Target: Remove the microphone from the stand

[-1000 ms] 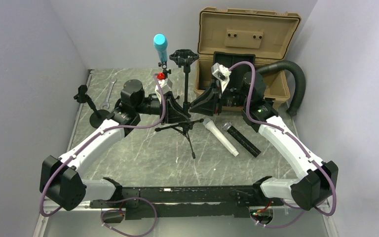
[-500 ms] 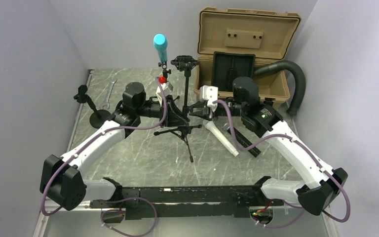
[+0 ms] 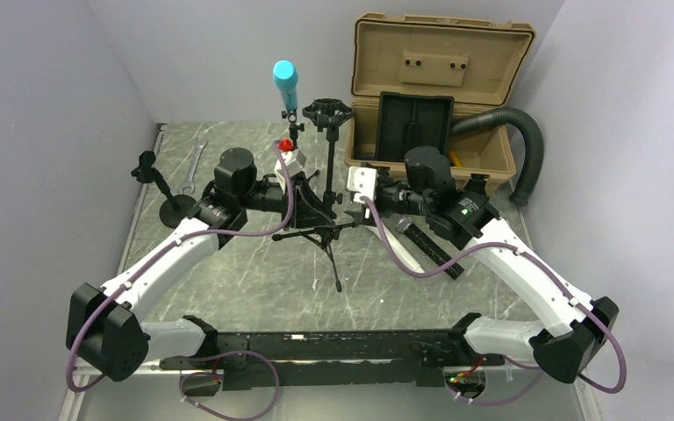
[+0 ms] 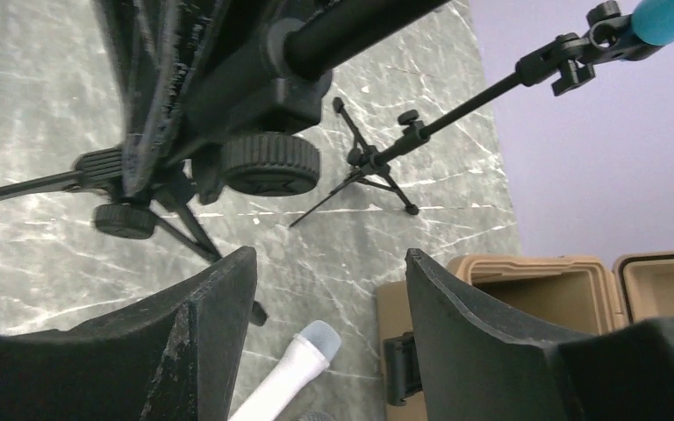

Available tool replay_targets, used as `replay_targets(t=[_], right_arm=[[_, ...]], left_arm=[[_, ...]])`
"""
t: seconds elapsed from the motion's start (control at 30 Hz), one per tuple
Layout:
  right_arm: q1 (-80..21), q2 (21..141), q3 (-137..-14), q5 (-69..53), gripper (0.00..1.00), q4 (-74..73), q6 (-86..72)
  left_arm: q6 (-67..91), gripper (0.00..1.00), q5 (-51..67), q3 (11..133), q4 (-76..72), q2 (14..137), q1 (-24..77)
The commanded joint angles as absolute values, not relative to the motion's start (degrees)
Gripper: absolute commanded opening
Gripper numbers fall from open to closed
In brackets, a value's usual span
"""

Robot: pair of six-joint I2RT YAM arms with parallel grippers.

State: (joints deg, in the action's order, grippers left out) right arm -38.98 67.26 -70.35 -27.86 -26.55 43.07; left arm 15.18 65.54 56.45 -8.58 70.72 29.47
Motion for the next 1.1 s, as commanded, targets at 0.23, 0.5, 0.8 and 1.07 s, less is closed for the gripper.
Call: replay_targets(t=[0.23,0.5,0.8,1.07], right_arm=[[-32.79,63.27,-75.73,-46.99,0.68,-27.96,28.73],[-30.30,67.39,-76.38,-57.47,0.63,-21.53,16.71],[-30.41,71.69,-73.66,-63.76,0.47,-12.78,8.41],[-31.11,72.16,-71.86,-63.00,0.27,-11.98,9.13]], left_arm=[[7.20,0.00,65.61,58.72,-6.64,69.00,29.65],[3.46,0.00,65.13,58.78,-3.73,67.84,29.83],[2.90,0.00,64.89,58.54,-3.69,67.25,29.88],[4.05,0.00,65.10,58.04,-5.07,67.15,29.87]])
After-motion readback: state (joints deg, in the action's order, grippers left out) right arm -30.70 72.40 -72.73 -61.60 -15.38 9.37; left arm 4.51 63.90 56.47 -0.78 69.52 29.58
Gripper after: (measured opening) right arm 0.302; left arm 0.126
